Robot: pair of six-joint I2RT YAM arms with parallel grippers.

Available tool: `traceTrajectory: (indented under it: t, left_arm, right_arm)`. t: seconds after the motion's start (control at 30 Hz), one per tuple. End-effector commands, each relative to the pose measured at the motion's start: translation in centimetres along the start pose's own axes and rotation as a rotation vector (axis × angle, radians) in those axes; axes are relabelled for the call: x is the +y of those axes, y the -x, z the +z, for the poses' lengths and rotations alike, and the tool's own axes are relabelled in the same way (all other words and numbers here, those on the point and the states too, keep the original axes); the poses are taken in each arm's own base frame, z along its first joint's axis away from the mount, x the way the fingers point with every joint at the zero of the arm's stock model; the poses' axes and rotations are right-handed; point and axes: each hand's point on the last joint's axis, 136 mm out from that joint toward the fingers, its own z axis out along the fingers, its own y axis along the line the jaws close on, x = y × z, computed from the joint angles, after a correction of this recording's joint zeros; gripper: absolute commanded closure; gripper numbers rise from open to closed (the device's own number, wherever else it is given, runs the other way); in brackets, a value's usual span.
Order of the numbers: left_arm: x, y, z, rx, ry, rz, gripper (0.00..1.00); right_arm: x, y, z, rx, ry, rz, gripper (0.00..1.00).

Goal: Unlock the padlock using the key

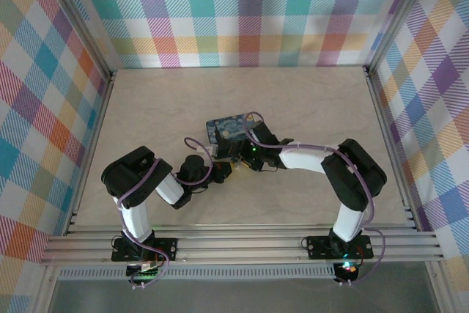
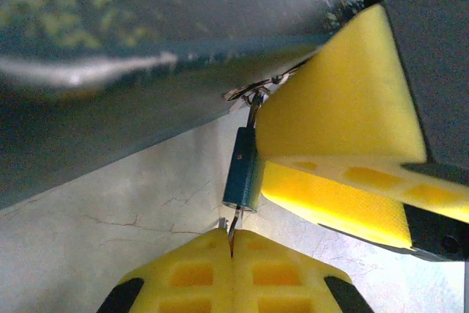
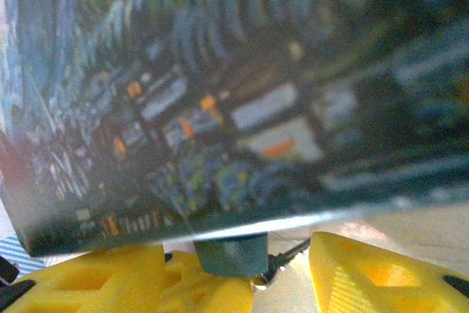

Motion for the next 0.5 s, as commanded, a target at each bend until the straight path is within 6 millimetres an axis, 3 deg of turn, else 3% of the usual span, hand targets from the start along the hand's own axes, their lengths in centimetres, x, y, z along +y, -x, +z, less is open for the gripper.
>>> traceTrajectory:
  t: [0.0,0.23,0.47]
  left_arm:
    - [-0.7,-0.9,0.0,0.039,-0.017,0.026,1.0]
    - [-1.6,-1.0,0.1,0.052,-0.05,0.065,1.0]
    - [-2.2,-0.5,0.1,0.077,-0.031,0.164,1.0]
  right_arm:
    - [0.4,-0.7,0.9,0.036,-0.005,-0.001,0.45]
    - [0.3,-1.0,1.2,0.067,-0.026,-0.012,0.52]
    - [-0.1,-1.4,0.8,0.086,-0.056,-0.02,0.73]
